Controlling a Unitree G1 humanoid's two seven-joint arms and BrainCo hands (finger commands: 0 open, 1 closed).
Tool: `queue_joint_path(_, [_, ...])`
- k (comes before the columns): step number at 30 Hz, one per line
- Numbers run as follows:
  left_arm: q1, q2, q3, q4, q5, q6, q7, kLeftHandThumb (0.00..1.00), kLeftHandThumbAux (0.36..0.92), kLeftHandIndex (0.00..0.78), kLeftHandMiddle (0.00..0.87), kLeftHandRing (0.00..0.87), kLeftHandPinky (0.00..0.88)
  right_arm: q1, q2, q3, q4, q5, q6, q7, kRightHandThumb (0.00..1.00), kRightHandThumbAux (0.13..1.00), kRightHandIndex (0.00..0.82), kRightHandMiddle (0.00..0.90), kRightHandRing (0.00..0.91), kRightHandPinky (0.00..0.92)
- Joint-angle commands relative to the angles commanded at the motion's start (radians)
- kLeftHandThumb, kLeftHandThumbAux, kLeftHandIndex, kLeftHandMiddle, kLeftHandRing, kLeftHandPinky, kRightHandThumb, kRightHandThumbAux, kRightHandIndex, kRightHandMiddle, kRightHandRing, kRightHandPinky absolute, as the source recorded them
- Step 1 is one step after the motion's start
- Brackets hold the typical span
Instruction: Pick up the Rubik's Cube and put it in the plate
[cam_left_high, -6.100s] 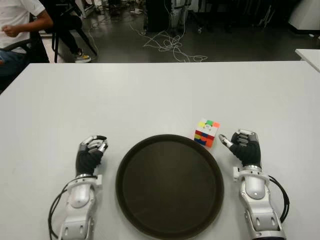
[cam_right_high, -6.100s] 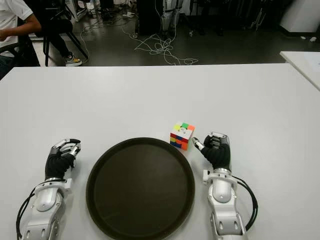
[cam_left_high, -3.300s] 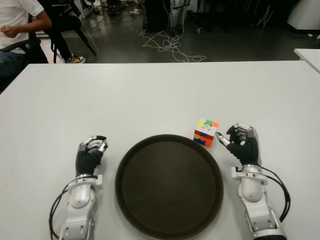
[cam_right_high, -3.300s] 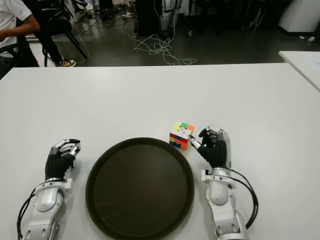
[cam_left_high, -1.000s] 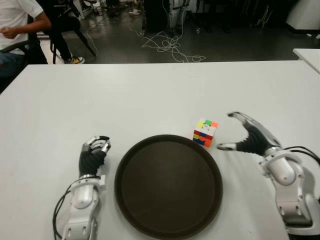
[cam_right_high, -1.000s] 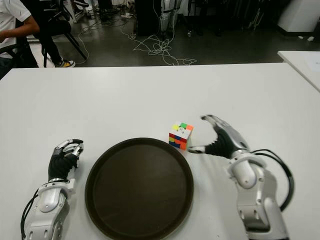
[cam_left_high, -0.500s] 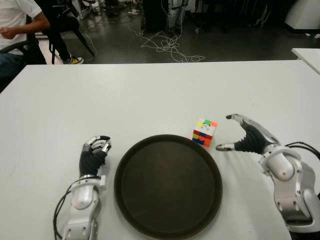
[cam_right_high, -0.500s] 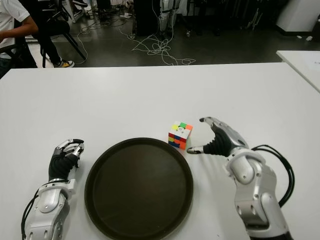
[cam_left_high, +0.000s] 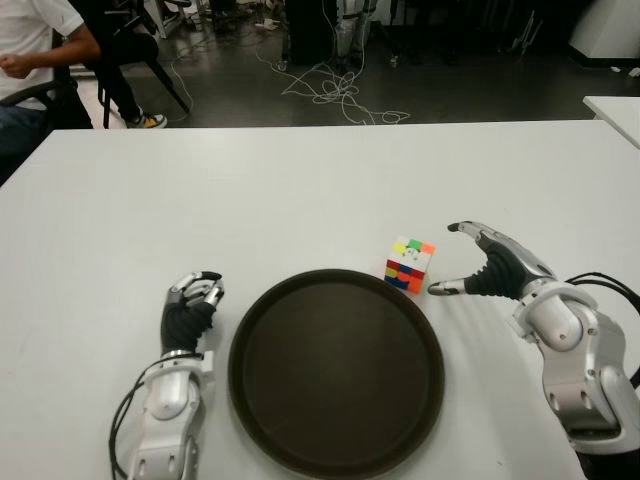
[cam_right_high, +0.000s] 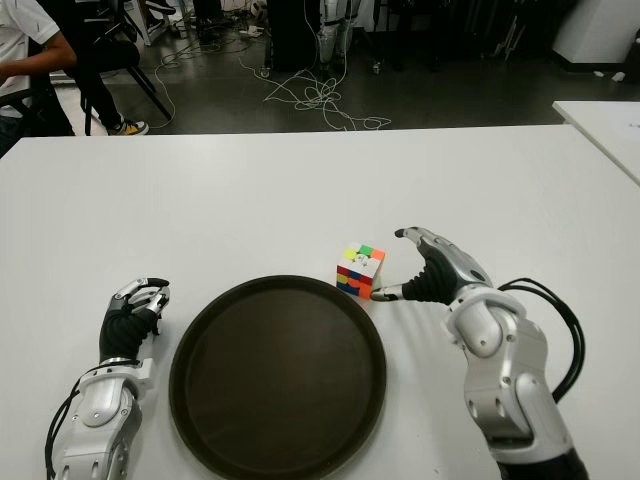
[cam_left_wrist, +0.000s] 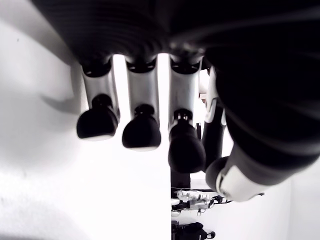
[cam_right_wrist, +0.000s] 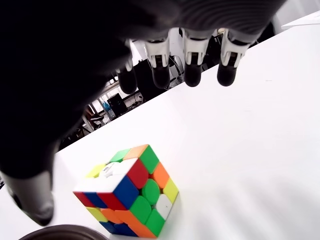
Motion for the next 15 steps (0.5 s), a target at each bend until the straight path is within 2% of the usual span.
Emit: queue_joint_path(15, [0.001,-0.005,0.0,-0.002,-0.003,-0.005,-0.001,0.709,0.707,0.443,0.805,0.82,0.808,-0.036,0.001,0.027,0.026,0.011,-0.012,-0.01,0.0,0.644,0.0,0.0,0.0,0.022])
